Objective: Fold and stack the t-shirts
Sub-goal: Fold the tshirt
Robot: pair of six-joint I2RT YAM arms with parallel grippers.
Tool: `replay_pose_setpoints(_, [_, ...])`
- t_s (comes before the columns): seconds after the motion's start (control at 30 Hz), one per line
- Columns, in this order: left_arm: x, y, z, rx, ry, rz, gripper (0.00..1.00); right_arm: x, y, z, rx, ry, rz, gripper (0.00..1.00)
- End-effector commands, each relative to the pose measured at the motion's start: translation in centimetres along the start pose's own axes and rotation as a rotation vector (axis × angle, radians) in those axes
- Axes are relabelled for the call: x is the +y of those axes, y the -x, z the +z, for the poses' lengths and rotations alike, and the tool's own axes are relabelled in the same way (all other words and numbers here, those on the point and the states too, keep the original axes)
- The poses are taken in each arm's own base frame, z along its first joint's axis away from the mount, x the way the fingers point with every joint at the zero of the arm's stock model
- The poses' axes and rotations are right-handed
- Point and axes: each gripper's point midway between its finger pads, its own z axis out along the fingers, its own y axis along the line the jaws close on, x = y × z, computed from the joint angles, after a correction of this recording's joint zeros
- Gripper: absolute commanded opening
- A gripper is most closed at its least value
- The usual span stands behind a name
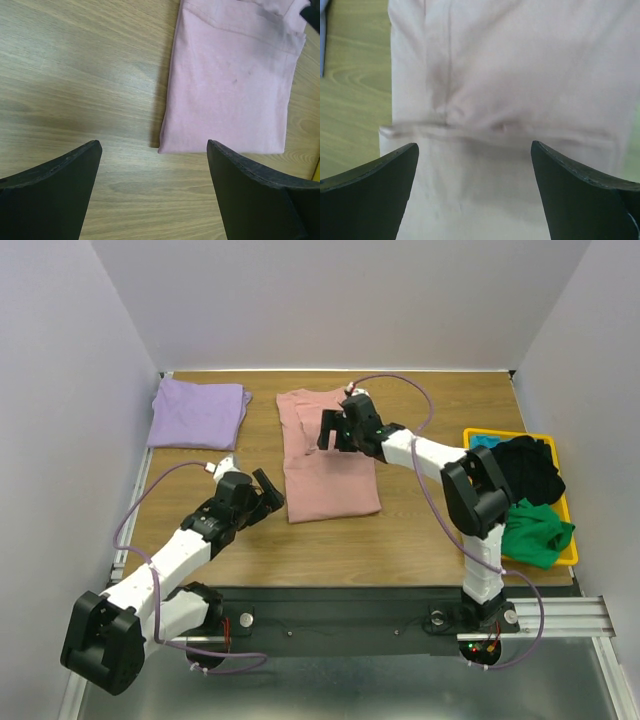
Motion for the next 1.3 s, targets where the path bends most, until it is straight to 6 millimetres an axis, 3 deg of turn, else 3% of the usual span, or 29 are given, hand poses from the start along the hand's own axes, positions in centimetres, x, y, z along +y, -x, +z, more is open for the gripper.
replay_pose_setpoints(0.0, [-0.7,-1.4,0.4,0.050,-0.063,0.012,0.98,0.4,3.5,-6.7,-0.116,0.014,0.068,1.00])
replay_pose_setpoints(0.03, [-0.9,-1.6,0.6,0.055,-0.077,0.011,0.98,-1.7,0.1,-7.2,-0.057,-0.031,0.078,1.00])
replay_pose_setpoints(0.07, [-1.0,-1.8,0.7,0.062,-0.086,0.016,0.99,-1.7,0.7,-9.6,-0.087,-0.019,0.100,1.00])
replay_pose_setpoints(0.1, [-1.3,-2.7,0.8,0.105,-0.108,0.027,0.99,-2.7,-0.7,-10.4,-0.072,-0.043,0.139,1.00])
replay_pose_setpoints(0.13, [-1.5,-2.9,1.1,0.106,-0.122,0.026,0.98,-4.7,-4.1,-10.9,-0.013,-0.085,0.153,1.00])
replay_pose_setpoints(0.17, [-1.7,-3.0,1.2,0.108,-0.127,0.029,0.98,-5.0,-4.1,-12.7,-0.034,-0.076,0.174,1.00])
replay_pose_setpoints(0.23, [-1.9,-3.5,1.7,0.129,-0.132,0.039,0.98,-5.9,-5.7,-14.0,-0.023,-0.086,0.213,1.00])
replay_pose_setpoints(0.27, [-1.9,-3.7,1.9,0.135,-0.132,0.042,0.98,-7.3,-8.1,-14.3,0.016,-0.115,0.221,1.00])
replay_pose_setpoints(0.37, [-2.0,-4.2,3.0,0.158,-0.118,0.056,0.95,-8.7,-9.8,-15.3,0.022,-0.144,0.255,0.99])
replay_pose_setpoints(0.47, [-1.2,-4.8,4.0,0.191,-0.068,0.081,0.87,-9.9,-11.0,-15.1,0.043,-0.175,0.295,0.89])
replay_pose_setpoints(0.67, [-0.9,-6.6,4.8,0.243,-0.066,0.082,0.65,-9.6,-13.3,-14.4,0.136,-0.156,0.346,0.64])
replay_pose_setpoints(0.77, [-1.0,-7.3,4.9,0.262,-0.070,0.087,0.50,-9.6,-14.0,-13.9,0.163,-0.157,0.351,0.53])
replay_pose_setpoints(0.8, [-1.0,-7.6,4.9,0.273,-0.068,0.093,0.46,-9.4,-14.6,-13.7,0.191,-0.147,0.356,0.45])
replay_pose_setpoints(0.87, [-1.0,-7.9,5.0,0.278,-0.066,0.097,0.39,-8.9,-14.9,-13.5,0.210,-0.123,0.358,0.42])
replay_pose_setpoints(0.9, [-0.9,-7.9,5.1,0.279,-0.060,0.099,0.36,-8.7,-15.0,-13.4,0.216,-0.114,0.363,0.33])
replay_pose_setpoints(0.97, [-0.7,-8.1,5.3,0.281,-0.049,0.097,0.22,-8.8,-15.4,-13.4,0.221,-0.115,0.363,0.27])
replay_pose_setpoints(1.03, [-0.6,-8.3,5.3,0.295,-0.044,0.096,0.00,-8.9,-15.4,-13.7,0.215,-0.110,0.362,0.12])
replay_pose_setpoints(1.1, [-1.2,-8.4,4.8,0.301,-0.070,0.104,0.00,-8.5,-15.6,-14.7,0.218,-0.077,0.368,0.00])
replay_pose_setpoints(1.27, [-1.8,-10.1,1.9,0.337,-0.121,0.098,0.00,-8.7,-16.9,-18.3,0.193,-0.017,0.395,0.00])
